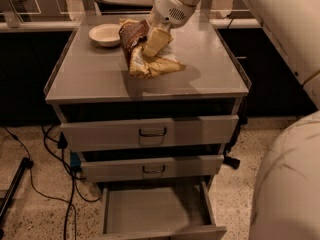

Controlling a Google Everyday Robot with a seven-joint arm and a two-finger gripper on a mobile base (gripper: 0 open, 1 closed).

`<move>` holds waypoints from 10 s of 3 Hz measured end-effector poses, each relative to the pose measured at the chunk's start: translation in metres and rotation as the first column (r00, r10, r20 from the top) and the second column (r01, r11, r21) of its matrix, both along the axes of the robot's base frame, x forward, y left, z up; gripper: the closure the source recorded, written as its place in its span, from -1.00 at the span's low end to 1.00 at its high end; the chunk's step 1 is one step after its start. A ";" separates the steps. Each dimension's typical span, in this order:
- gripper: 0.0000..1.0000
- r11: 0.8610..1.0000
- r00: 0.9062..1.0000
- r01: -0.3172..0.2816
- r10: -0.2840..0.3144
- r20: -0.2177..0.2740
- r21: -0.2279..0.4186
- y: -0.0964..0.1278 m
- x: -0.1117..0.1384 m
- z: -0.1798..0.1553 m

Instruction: Place brown chip bag into bottom drawer

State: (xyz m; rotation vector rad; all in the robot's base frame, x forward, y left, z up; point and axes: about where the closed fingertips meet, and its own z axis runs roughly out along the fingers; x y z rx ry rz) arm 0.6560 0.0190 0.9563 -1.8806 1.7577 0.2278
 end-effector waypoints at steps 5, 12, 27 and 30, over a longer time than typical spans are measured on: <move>1.00 0.968 0.967 0.250 -0.251 -0.035 -0.024 -0.085 -0.148 0.069; 1.00 0.892 0.838 0.446 -0.443 -0.318 -0.067 -0.111 -0.246 -0.136; 1.00 0.948 0.840 0.283 -0.171 -0.515 0.148 -0.125 -0.175 -0.601; 1.00 0.956 0.856 0.228 -0.107 -0.505 0.185 -0.112 -0.163 -0.655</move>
Offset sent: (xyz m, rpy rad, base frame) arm -0.0541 -0.0281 0.0647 -0.0311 -0.0417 -0.0887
